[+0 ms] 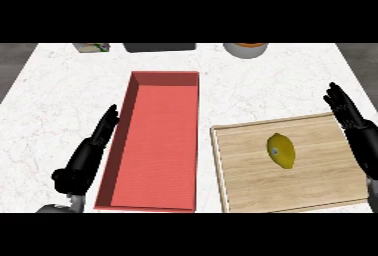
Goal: Pick the lemon from the tray and place it in the cardboard box
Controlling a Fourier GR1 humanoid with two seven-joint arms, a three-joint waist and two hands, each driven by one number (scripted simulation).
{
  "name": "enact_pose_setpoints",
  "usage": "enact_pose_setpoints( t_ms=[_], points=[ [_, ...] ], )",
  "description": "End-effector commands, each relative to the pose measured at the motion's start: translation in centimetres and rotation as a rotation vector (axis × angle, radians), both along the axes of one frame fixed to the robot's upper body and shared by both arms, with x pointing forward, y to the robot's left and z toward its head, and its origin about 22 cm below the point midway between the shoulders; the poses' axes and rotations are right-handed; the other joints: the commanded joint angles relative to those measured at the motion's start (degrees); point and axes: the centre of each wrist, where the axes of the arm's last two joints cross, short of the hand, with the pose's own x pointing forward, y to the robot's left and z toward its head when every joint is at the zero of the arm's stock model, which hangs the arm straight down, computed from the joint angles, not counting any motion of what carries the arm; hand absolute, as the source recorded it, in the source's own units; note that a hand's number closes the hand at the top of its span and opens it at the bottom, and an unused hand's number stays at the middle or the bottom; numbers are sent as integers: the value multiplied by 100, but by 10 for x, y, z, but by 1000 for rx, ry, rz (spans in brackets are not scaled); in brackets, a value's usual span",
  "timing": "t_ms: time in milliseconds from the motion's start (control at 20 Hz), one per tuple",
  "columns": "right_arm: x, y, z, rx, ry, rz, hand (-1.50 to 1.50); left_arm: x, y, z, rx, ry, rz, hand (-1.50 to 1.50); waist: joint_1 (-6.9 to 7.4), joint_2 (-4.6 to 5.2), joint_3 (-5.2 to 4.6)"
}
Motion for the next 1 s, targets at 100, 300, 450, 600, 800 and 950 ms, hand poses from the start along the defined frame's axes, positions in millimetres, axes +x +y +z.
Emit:
enact_pose_setpoints(
  t_ms=[100, 300, 450, 600, 800, 950],
  points=[
    [-8, 12, -41, 435, -6, 101, -150, 9, 49, 6, 190, 13, 193, 0, 190, 101, -129],
    [6, -25, 30, -90, -238, 206, -150, 0, 93, 2, 287, 92, 338, 0, 275, -63, -226],
    [-46, -5, -98, 131, -89, 253, -150, 1, 116, 2, 319, 104, 428, 0, 290, 144, -138],
    [-49, 7, -124, 571, -131, 236, -150, 9, 112, 3, 323, 107, 428, 0, 257, 181, -109],
    [-47, -21, -142, 661, -205, 310, -150, 9, 111, 4, 342, 118, 418, 0, 327, 130, -128],
    [-29, -64, -118, 484, -264, 307, -150, 17, 117, 3, 341, 118, 437, 0, 310, 143, -136]
  ],
)
